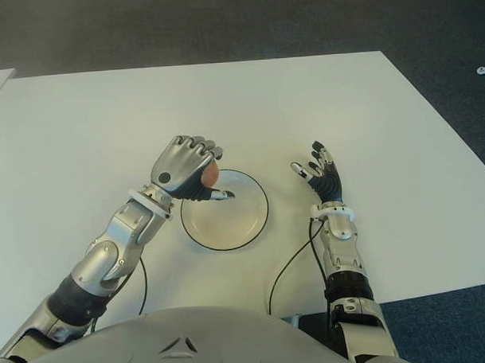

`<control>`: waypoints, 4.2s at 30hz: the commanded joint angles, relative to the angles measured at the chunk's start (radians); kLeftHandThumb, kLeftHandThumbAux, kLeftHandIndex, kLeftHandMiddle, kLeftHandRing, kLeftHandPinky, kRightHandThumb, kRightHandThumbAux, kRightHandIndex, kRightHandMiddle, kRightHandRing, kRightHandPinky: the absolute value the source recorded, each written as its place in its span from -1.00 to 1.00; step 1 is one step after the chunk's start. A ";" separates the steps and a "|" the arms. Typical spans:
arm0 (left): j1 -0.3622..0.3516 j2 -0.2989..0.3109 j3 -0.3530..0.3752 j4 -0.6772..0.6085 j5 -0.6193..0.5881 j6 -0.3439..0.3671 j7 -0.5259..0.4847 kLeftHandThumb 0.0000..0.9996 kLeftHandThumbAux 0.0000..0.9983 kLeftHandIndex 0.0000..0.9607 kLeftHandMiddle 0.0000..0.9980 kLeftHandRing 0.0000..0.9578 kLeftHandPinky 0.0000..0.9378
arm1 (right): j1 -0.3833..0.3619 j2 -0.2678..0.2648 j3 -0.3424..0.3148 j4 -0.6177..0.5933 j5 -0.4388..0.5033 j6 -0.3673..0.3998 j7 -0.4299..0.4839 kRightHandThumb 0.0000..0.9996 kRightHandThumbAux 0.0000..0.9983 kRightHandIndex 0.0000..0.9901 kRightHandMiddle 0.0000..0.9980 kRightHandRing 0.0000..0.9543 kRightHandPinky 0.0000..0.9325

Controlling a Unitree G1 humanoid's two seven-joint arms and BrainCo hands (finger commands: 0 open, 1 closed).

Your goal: Put the apples into the plate.

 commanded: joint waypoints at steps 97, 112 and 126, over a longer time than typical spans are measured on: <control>0.040 -0.084 -0.085 0.279 -0.132 -0.077 0.168 -0.08 -0.02 -0.36 -0.33 -0.27 -0.29 | 0.047 0.055 0.050 0.088 -0.019 0.105 0.003 -0.90 0.27 -1.00 -0.98 -0.98 -1.00; 0.042 -0.072 -0.092 0.251 -0.121 -0.056 0.113 -0.79 -0.35 -1.00 -1.00 -1.00 -1.00 | 0.052 0.046 0.074 0.075 -0.032 0.108 0.003 -0.94 0.28 -1.00 -1.00 -1.00 -1.00; 0.055 -0.068 -0.084 0.222 -0.143 -0.074 0.137 -0.90 -0.47 -1.00 -1.00 -1.00 -1.00 | 0.054 0.044 0.080 0.067 -0.028 0.127 0.007 -0.94 0.25 -1.00 -1.00 -1.00 -1.00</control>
